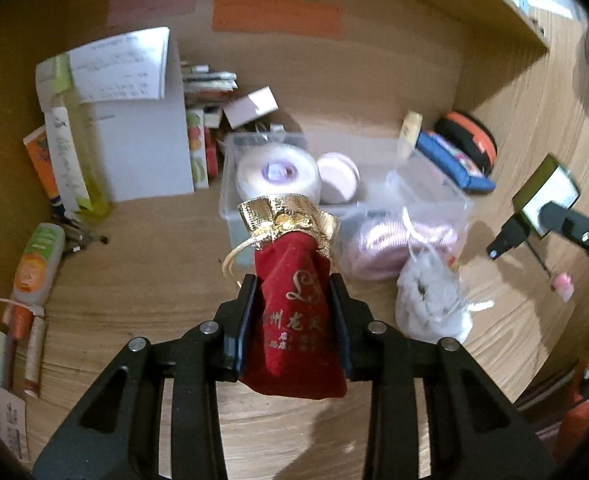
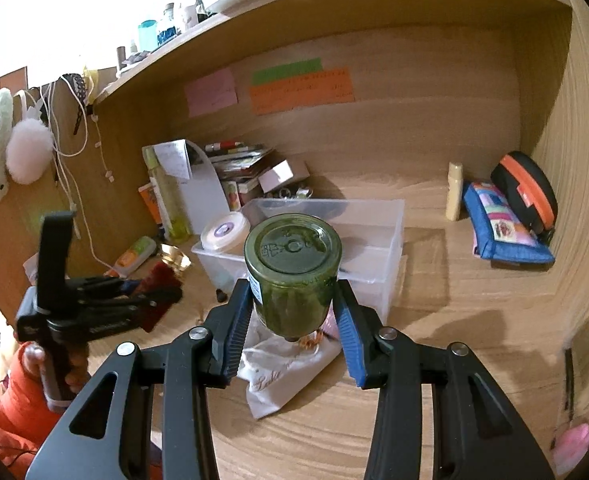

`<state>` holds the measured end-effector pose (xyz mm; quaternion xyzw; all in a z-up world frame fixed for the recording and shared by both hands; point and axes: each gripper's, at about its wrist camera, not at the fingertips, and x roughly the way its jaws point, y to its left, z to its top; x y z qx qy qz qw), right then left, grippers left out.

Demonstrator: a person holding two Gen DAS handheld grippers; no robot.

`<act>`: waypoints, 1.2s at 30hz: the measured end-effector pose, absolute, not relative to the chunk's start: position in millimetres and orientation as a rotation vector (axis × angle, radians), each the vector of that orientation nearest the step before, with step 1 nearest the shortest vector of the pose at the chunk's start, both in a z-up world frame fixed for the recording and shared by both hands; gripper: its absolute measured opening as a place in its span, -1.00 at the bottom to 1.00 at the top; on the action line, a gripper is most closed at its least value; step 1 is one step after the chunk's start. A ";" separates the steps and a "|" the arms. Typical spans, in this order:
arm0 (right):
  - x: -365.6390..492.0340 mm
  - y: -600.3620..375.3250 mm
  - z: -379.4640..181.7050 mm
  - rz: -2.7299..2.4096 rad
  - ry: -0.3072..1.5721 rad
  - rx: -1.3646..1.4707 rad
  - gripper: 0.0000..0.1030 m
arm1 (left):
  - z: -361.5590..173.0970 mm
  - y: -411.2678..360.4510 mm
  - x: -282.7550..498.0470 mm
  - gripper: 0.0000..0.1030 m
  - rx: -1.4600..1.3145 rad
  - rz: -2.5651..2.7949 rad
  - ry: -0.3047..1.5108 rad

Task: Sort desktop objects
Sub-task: 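Grasp green jar with right tool while left tool grasps red velvet pouch, then carry red pouch with left tool while right tool carries green jar to bin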

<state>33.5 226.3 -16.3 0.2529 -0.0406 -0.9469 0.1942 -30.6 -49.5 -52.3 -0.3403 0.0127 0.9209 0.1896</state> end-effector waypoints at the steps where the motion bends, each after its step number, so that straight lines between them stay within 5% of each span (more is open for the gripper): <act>1: 32.1 226.3 -14.9 -2.657 -0.111 0.706 -0.26 | -48.8 -51.3 -30.3 -0.34 -0.946 2.594 0.028; 36: -53.1 220.8 7.2 -2.623 -0.118 0.650 -0.26 | 20.1 -40.3 -84.3 -0.34 -0.738 2.605 -0.101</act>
